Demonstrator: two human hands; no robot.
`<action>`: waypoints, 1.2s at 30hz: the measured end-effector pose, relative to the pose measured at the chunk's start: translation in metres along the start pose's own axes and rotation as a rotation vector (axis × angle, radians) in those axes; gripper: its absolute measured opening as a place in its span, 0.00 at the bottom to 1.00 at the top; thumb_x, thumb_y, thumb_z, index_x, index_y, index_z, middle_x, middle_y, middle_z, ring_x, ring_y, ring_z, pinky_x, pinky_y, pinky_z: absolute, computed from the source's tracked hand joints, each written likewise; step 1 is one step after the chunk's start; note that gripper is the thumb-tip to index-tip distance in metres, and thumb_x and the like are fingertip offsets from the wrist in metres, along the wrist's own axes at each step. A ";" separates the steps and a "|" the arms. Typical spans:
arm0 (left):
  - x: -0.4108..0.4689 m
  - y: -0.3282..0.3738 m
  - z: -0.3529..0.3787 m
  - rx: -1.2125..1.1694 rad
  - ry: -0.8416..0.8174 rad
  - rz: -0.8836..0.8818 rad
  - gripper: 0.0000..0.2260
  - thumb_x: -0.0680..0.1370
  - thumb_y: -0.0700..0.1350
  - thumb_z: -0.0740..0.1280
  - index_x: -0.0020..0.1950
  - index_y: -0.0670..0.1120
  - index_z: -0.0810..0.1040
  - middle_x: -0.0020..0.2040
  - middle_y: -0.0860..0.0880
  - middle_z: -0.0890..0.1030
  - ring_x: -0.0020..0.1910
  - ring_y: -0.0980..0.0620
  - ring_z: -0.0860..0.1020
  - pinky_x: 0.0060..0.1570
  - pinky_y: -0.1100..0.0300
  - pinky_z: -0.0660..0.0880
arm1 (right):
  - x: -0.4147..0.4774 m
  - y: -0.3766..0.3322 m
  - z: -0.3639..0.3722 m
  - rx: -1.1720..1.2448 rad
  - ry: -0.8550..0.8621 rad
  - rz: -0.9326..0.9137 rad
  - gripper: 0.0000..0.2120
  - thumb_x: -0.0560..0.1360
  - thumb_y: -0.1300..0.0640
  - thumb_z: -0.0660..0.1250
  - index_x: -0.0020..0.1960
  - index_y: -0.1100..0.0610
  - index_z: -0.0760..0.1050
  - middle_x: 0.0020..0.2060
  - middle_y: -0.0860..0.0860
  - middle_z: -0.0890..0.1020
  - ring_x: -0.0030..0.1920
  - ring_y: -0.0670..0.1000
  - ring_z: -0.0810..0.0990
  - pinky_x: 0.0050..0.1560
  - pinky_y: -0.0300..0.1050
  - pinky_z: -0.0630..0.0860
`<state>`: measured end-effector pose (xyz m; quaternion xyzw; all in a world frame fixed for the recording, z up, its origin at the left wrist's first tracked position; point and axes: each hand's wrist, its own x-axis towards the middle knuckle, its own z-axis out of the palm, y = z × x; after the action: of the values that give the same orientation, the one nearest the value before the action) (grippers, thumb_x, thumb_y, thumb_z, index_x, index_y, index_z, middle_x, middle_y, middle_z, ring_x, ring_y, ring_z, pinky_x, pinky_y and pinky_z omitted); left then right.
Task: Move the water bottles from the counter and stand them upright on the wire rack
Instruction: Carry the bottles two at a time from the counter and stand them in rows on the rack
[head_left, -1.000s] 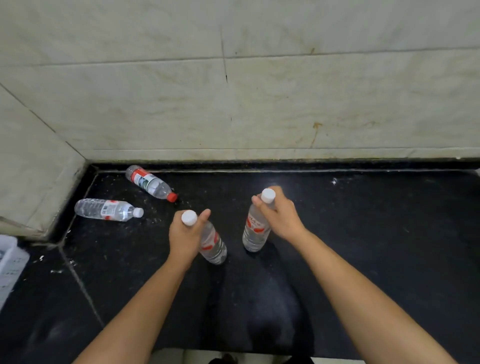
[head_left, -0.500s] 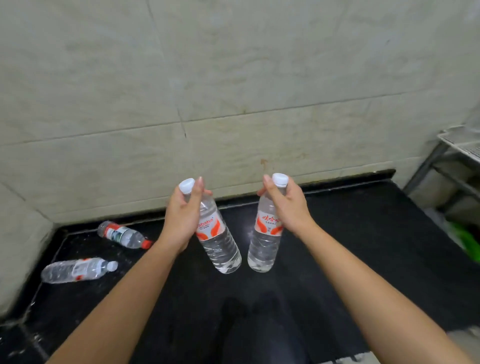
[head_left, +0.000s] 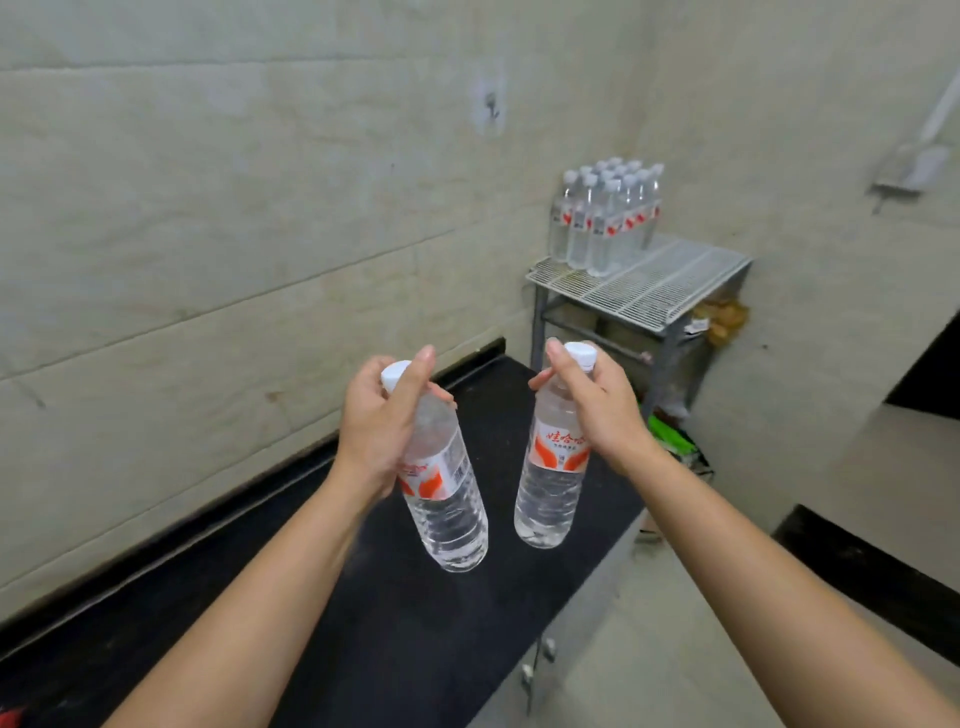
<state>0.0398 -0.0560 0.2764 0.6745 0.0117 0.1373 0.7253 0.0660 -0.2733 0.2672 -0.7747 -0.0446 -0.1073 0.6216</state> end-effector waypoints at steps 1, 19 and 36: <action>0.000 -0.001 0.025 0.000 -0.025 0.010 0.21 0.70 0.63 0.73 0.44 0.47 0.73 0.36 0.40 0.85 0.36 0.42 0.83 0.42 0.49 0.79 | 0.002 0.006 -0.024 0.002 0.039 -0.001 0.20 0.81 0.42 0.65 0.49 0.61 0.78 0.41 0.51 0.87 0.44 0.47 0.85 0.52 0.47 0.79; 0.097 -0.022 0.425 0.167 -0.034 0.122 0.19 0.68 0.60 0.78 0.39 0.49 0.74 0.34 0.46 0.78 0.34 0.50 0.76 0.39 0.50 0.77 | 0.162 0.105 -0.368 -0.031 0.204 -0.028 0.21 0.74 0.33 0.67 0.44 0.51 0.77 0.40 0.50 0.87 0.42 0.48 0.85 0.51 0.52 0.79; 0.402 -0.094 0.551 0.359 0.072 0.259 0.06 0.75 0.39 0.70 0.43 0.39 0.74 0.37 0.48 0.76 0.35 0.54 0.71 0.38 0.56 0.71 | 0.508 0.159 -0.385 -0.163 0.169 -0.131 0.23 0.76 0.33 0.64 0.49 0.54 0.77 0.43 0.50 0.85 0.45 0.50 0.83 0.48 0.50 0.79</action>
<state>0.5555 -0.5123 0.3009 0.7835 -0.0250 0.2490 0.5688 0.5497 -0.7154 0.3072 -0.8063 -0.0338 -0.2157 0.5498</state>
